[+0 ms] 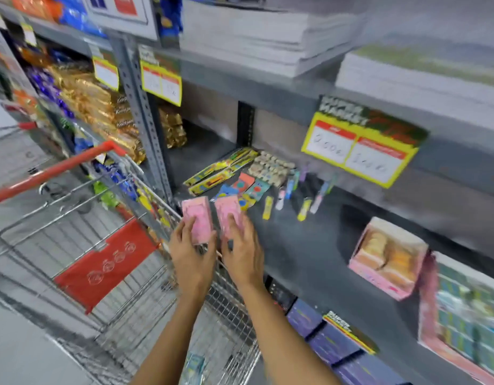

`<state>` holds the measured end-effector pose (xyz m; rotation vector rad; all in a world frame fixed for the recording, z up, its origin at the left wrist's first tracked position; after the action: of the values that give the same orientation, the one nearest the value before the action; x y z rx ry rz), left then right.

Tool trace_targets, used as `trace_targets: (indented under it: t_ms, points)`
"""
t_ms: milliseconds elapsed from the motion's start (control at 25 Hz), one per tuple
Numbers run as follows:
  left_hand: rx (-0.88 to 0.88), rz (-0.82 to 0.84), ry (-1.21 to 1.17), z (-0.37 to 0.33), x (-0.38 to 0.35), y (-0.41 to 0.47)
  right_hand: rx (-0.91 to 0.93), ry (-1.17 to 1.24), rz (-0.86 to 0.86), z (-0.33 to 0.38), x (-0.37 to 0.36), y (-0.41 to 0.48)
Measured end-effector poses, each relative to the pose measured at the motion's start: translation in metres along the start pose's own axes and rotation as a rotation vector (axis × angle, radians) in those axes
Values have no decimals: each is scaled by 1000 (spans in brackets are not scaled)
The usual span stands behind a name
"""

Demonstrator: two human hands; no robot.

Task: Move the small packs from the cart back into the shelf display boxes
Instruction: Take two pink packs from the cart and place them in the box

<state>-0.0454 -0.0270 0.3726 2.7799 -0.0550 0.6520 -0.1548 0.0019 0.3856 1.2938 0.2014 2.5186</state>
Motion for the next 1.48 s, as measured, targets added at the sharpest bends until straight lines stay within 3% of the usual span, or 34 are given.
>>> trace_targets:
  t_ms: [200,440,560,640,800,1000,1240,1480]
  points:
    - [-135,226,-1,-69,-59,20,-183,-73,-154,-54,82,-6]
    - [-308,554,-22,-145,-162,-17,-539,-171,-349,-148,165,-76]
    - [-279,761,-98,-172,-204,-46,-678,-213,-310,-179,177,-117]
    - [-292,854,-11,-180,-225,-59,-731,-215,-265,-194,179,-133]
    - [-274,921,111,-172,-252,-61,-789,-197,-274,-206,185,-140]
    - [-339,974,74,-161,-268,-48,-690,-204,-191,-210,191,-131]
    - [-546,976,382,-140,-271,-39,-616,-263,-221,-215,190,-130]
    - [-720,946,585,-146,-269,-29,-672,-362,-183,-220,186,-129]
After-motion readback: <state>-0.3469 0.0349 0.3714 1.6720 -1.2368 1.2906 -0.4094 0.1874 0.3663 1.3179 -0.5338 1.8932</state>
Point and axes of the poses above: each hand's wrist, its own y-axis towards the middle knuckle, its own x-axis out of the back of the hand, z = x × y, the point moved 3 cm from there along y, towards the middle knuckle, and after that the axes turned 14 degrees about z, right-handed, at the moved point
